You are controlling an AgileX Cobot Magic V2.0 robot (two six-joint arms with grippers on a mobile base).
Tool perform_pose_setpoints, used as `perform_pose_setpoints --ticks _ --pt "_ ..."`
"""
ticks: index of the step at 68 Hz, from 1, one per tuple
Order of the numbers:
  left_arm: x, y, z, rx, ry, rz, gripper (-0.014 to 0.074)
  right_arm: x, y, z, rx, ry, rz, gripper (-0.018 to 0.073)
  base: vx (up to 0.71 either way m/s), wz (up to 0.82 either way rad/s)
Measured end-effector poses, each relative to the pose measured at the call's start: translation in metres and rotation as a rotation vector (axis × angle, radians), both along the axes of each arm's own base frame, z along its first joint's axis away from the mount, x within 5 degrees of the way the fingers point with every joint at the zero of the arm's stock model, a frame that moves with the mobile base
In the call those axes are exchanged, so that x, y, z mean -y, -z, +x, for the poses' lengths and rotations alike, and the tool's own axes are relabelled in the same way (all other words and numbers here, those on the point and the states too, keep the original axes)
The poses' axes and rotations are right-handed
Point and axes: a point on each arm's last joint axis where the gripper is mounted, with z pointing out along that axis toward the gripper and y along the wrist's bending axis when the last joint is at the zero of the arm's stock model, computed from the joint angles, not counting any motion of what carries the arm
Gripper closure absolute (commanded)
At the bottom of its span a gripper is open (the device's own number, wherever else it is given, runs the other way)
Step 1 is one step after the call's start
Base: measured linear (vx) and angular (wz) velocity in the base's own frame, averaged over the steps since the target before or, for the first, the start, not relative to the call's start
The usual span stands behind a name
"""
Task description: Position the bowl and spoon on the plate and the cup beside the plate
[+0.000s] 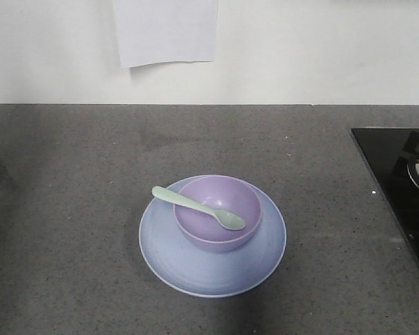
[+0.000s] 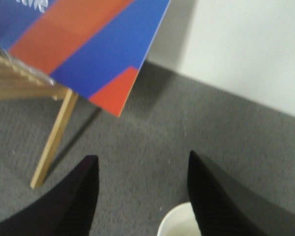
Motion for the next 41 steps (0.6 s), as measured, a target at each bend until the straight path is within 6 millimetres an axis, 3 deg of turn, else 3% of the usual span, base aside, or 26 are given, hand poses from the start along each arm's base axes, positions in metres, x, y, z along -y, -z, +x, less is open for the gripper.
perform_pose_setpoints --ticks 30,41 --pt "-0.012 0.056 0.030 -0.289 0.077 -0.148 0.0199 0.000 -0.001 0.000 0.008 -0.001 0.001 0.0564 0.00 0.00" --pt "-0.014 0.063 0.035 -0.312 0.081 -0.152 0.0199 0.000 -0.001 0.000 0.008 -0.001 0.001 0.0564 0.00 0.00"
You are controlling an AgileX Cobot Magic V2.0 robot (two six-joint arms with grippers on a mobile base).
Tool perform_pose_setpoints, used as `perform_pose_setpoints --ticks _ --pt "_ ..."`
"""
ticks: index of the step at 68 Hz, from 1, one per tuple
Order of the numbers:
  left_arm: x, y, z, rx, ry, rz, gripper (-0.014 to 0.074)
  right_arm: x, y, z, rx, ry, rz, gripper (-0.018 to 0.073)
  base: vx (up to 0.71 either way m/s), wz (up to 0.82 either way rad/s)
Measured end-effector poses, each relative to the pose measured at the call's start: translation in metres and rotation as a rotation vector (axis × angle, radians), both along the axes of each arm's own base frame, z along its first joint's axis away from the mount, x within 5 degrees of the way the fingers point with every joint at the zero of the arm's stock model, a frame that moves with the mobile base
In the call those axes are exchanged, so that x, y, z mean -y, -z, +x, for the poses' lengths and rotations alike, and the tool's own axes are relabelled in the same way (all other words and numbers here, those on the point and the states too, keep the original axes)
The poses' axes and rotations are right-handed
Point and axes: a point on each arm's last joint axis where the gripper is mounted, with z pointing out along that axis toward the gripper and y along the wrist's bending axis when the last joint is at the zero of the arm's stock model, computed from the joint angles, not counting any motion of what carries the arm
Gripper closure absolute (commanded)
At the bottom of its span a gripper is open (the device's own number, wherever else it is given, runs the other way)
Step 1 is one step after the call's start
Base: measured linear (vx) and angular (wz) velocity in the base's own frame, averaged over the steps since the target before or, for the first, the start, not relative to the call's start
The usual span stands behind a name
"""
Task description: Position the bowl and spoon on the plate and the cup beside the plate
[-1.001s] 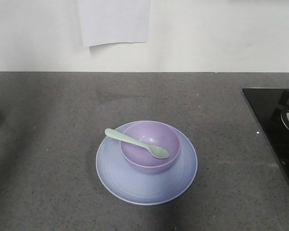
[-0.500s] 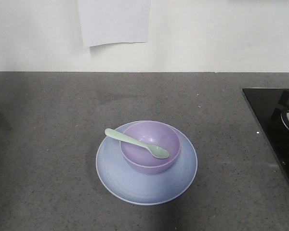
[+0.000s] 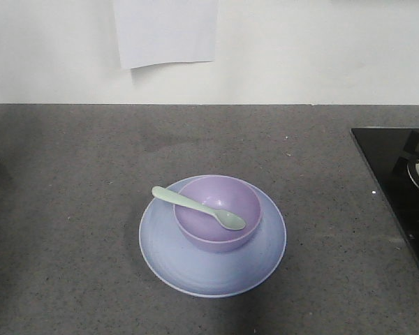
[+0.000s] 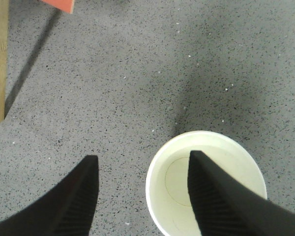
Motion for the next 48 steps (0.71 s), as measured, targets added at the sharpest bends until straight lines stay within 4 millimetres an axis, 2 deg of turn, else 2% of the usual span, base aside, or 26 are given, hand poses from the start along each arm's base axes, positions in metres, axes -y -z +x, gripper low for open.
perform_pose_setpoints --ticks 48 --pt "-0.007 0.041 0.022 -0.153 0.028 -0.030 0.0199 0.000 0.000 0.000 0.007 -0.001 0.000 0.0564 0.00 0.00"
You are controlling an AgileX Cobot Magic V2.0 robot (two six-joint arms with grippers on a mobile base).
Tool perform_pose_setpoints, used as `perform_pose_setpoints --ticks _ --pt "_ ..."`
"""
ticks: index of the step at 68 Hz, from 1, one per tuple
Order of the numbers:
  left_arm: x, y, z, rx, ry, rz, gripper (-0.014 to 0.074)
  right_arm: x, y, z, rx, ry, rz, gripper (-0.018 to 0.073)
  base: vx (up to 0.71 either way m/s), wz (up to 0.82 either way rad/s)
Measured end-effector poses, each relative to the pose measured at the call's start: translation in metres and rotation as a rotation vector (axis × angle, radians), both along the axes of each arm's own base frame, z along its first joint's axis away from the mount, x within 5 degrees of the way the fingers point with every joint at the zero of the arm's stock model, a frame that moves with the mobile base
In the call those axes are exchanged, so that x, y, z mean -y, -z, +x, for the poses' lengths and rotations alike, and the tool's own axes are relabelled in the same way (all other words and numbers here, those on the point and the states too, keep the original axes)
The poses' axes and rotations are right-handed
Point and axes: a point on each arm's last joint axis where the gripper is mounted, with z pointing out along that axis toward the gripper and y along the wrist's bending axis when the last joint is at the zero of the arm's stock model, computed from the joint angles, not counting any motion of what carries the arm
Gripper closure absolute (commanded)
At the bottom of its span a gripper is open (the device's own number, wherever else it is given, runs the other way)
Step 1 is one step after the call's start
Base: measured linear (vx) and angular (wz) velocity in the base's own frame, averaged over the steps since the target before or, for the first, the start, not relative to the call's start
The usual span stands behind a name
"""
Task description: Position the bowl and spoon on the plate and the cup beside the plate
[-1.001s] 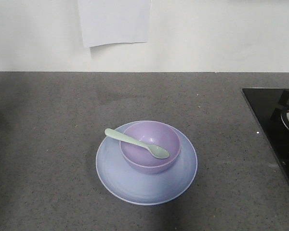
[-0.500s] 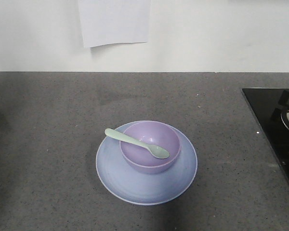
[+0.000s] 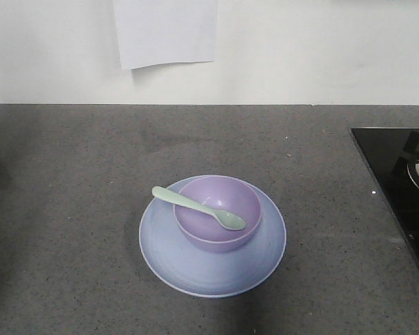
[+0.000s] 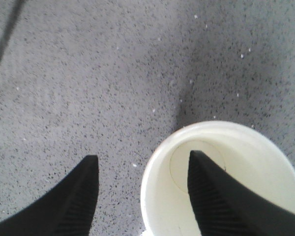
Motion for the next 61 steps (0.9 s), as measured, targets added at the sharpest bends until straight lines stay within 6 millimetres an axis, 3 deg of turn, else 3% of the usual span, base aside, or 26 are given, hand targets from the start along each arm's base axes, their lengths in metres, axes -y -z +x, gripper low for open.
perform_pose_setpoints --ticks 21,34,57,61 --pt "-0.001 0.039 0.004 -0.101 0.006 -0.030 0.0199 0.000 0.000 0.000 0.000 0.000 0.001 0.0564 0.00 0.00" --pt "-0.001 0.042 0.006 -0.079 0.013 -0.023 0.0234 0.000 0.000 0.000 0.000 0.000 0.001 0.0564 0.00 0.00" --pt "-0.002 0.043 0.007 -0.060 0.019 -0.018 0.0605 0.000 0.000 0.000 0.000 -0.001 0.005 0.0564 0.00 0.00" --pt "-0.001 0.043 0.008 -0.052 0.020 -0.019 0.0605 -0.001 0.000 0.000 -0.001 -0.001 0.008 0.0564 0.00 0.00"
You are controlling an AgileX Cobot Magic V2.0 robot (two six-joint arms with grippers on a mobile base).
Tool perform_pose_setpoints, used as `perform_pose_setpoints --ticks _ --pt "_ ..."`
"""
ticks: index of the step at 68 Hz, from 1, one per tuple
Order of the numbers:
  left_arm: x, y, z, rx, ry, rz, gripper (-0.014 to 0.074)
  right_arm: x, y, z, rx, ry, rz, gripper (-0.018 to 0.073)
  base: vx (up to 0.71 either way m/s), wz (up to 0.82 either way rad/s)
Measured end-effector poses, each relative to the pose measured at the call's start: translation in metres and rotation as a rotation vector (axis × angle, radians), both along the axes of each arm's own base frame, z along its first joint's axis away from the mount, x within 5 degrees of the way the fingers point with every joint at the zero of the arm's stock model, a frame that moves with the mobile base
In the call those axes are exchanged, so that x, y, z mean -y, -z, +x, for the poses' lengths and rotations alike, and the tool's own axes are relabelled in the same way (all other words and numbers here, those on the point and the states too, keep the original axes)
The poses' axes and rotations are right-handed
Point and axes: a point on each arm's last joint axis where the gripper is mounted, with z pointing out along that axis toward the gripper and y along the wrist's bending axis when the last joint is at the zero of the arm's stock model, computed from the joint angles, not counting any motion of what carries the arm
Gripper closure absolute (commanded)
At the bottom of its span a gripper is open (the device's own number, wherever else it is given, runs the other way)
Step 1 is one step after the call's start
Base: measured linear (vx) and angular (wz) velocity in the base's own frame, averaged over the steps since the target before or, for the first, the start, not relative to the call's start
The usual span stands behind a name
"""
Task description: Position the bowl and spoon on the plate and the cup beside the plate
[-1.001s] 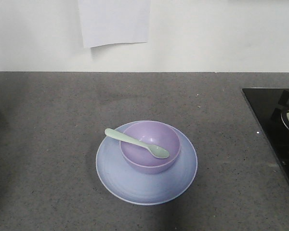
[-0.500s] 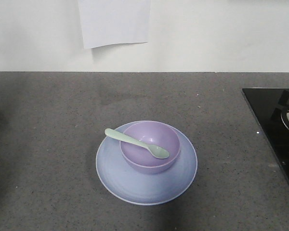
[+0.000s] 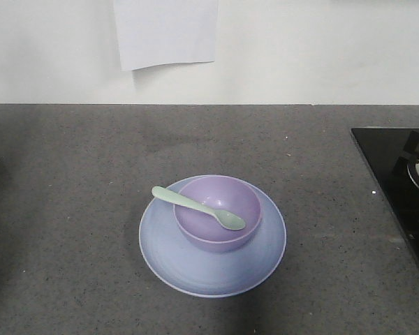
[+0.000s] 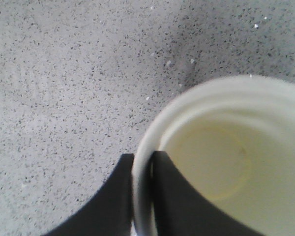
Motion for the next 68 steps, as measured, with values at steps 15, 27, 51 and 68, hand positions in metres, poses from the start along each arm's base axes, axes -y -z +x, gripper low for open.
perform_pose_setpoints --ticks 15,27,51,68 --pt "0.006 -0.005 0.001 0.041 0.029 -0.049 0.0604 -0.001 0.000 0.000 -0.001 -0.003 0.015 0.0564 0.00 0.00" --pt "0.025 -0.030 0.002 0.144 0.127 -0.178 0.0604 -0.002 0.000 0.000 -0.002 -0.005 0.025 0.0564 0.00 0.00" --pt "0.164 -0.068 -0.020 0.174 0.627 -0.333 0.0604 -0.002 0.002 -0.001 -0.022 -0.005 0.032 0.0564 0.00 0.00" --pt "0.183 -0.035 -0.023 0.097 0.675 -0.296 0.0604 -0.002 0.004 -0.003 -0.057 -0.002 0.030 0.0564 0.00 0.00"
